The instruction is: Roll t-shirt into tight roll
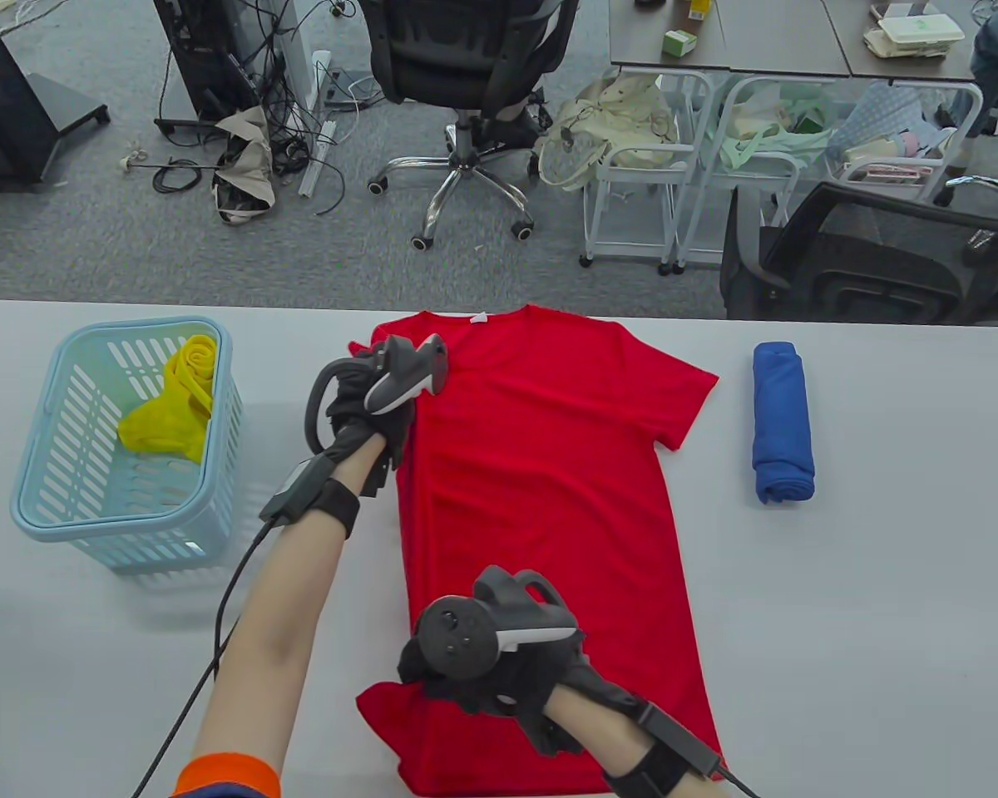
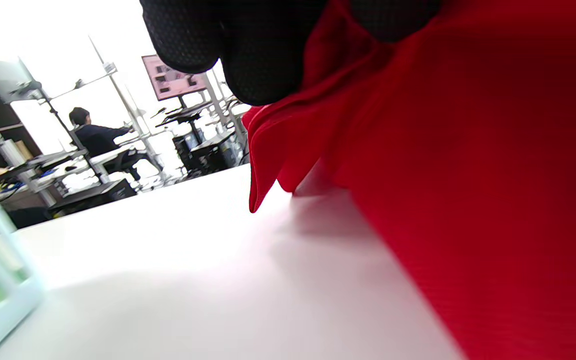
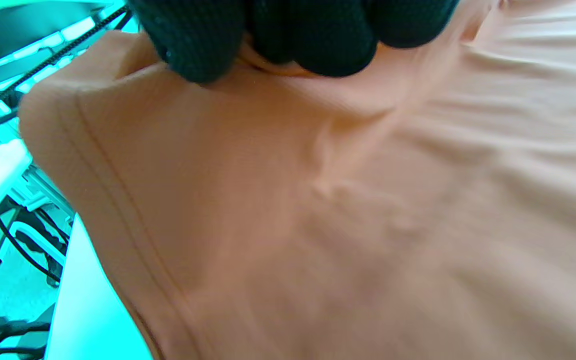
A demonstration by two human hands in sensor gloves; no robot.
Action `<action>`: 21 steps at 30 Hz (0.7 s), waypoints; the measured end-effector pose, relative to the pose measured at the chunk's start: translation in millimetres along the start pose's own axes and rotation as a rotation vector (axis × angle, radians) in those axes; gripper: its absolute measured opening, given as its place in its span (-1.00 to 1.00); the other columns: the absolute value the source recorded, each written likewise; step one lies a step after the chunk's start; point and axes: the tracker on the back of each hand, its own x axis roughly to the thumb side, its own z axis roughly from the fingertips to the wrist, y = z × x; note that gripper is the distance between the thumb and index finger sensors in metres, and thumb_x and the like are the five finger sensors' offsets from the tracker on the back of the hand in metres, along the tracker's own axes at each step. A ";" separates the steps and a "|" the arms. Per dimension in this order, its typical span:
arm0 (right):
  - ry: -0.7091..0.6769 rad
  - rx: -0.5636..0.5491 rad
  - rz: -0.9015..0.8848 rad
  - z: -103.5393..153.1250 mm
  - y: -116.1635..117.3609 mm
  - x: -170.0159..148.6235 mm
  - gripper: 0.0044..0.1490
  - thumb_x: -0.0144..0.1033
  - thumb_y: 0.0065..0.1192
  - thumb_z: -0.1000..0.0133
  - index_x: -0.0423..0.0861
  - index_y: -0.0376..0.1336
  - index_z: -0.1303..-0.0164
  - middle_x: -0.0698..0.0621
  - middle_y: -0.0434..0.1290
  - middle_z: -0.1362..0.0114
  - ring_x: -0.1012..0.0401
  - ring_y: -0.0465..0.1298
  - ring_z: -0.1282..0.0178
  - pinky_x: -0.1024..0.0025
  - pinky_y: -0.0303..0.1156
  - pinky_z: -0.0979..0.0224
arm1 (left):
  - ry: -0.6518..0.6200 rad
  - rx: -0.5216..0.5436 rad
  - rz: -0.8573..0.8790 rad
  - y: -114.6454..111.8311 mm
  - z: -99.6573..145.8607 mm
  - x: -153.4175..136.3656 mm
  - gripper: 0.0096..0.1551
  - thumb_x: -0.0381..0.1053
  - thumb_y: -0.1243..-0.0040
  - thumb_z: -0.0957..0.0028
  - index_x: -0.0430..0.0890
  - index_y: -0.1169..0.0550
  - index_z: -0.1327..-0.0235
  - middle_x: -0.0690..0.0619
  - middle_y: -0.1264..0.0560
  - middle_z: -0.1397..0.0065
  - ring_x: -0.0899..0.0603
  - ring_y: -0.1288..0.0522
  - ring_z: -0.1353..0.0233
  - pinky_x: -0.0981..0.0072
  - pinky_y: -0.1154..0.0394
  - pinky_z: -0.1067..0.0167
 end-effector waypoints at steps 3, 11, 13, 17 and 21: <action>0.058 -0.007 -0.037 31.8 -2.8 -26.0 -0.56 -0.21 0.30 -0.16 0.13 0.32 -0.26 -0.02 0.34 -0.44 0.13 0.46 -0.25 -0.03 0.32 -0.44 | -0.065 0.049 -0.027 30.8 2.1 50.6 -0.51 0.12 0.15 -0.19 0.27 -0.17 -0.40 0.16 -0.33 -0.52 0.01 -0.49 -0.42 0.03 -0.40 -0.51; 0.358 0.028 -0.077 136.8 -8.4 -94.8 -0.57 -0.18 0.39 -0.09 0.16 0.41 -0.18 -0.01 0.31 -0.54 0.05 0.43 -0.38 -0.10 0.27 -0.49 | -0.187 0.124 -0.086 76.7 13.7 169.4 -0.44 0.19 0.19 -0.20 0.30 -0.08 -0.48 0.17 -0.28 -0.61 0.01 -0.46 -0.50 0.05 -0.40 -0.53; 0.477 0.043 -0.116 167.7 -6.6 -114.5 -0.50 -0.14 0.42 -0.05 0.14 0.43 -0.24 -0.07 0.27 -0.63 -0.02 0.41 -0.44 -0.15 0.24 -0.49 | -0.241 0.101 -0.069 75.9 20.9 186.7 -0.23 0.26 0.20 -0.17 0.29 0.15 -0.58 0.12 -0.15 -0.74 -0.03 -0.39 -0.60 0.02 -0.36 -0.56; 0.735 -0.053 -0.143 208.3 -6.8 -146.0 -0.43 -0.16 0.37 -0.11 0.04 0.38 -0.36 -0.14 0.24 -0.64 -0.06 0.40 -0.45 -0.17 0.22 -0.49 | -0.283 0.116 -0.102 63.7 28.5 194.8 -0.19 0.28 0.25 -0.14 0.26 0.20 -0.60 0.07 -0.04 -0.80 -0.08 -0.35 -0.65 -0.03 -0.34 -0.57; 0.759 -0.051 -0.179 198.5 -3.5 -158.9 -0.34 -0.11 0.29 -0.16 0.00 0.28 -0.49 -0.16 0.21 -0.67 -0.07 0.37 -0.48 -0.17 0.20 -0.50 | -0.310 0.027 -0.094 38.3 32.7 172.1 -0.18 0.27 0.23 -0.11 0.20 0.13 -0.62 0.01 -0.06 -0.79 -0.15 -0.33 -0.67 -0.09 -0.32 -0.56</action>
